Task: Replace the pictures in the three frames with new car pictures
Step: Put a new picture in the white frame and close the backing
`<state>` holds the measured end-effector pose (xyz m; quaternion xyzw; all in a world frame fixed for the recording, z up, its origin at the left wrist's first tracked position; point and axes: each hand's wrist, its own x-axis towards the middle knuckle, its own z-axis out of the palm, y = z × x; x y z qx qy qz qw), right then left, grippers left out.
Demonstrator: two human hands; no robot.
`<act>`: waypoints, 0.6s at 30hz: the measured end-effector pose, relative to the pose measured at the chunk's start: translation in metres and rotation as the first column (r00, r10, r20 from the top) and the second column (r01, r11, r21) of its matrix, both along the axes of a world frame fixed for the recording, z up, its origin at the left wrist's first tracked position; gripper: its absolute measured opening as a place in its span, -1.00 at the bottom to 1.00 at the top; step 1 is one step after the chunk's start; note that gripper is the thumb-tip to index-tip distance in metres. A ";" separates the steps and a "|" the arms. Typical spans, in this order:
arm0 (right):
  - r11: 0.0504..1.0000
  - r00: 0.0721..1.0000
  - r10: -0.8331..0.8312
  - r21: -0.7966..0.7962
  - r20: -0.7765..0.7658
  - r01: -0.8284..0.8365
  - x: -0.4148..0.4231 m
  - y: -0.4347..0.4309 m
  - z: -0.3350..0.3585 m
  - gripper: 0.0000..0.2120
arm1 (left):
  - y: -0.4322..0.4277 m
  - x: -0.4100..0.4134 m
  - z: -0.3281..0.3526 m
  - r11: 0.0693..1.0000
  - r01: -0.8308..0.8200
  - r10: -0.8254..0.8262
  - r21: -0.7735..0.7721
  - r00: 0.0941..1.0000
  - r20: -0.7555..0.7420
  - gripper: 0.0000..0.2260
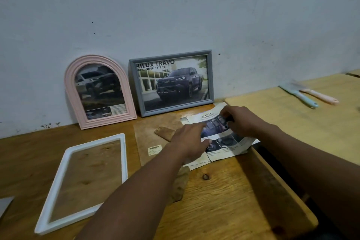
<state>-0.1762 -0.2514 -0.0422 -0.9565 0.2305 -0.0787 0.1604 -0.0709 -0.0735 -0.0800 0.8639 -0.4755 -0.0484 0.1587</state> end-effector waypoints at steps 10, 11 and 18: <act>0.977 0.983 0.003 -0.207 -0.185 -0.042 0.006 0.031 -0.014 -0.60 | 0.020 0.004 0.000 0.997 0.007 -0.016 0.083 0.995 0.103 -0.60; 0.977 0.981 0.002 -0.210 -0.195 -0.044 0.006 0.034 -0.012 -0.60 | 0.022 0.004 0.001 0.996 0.005 -0.014 0.085 0.995 0.103 -0.57; 0.986 0.981 0.023 -0.159 -0.193 -0.054 0.012 0.052 0.008 -0.57 | 0.041 0.004 0.015 1.000 0.004 -0.005 0.013 0.998 0.055 -0.49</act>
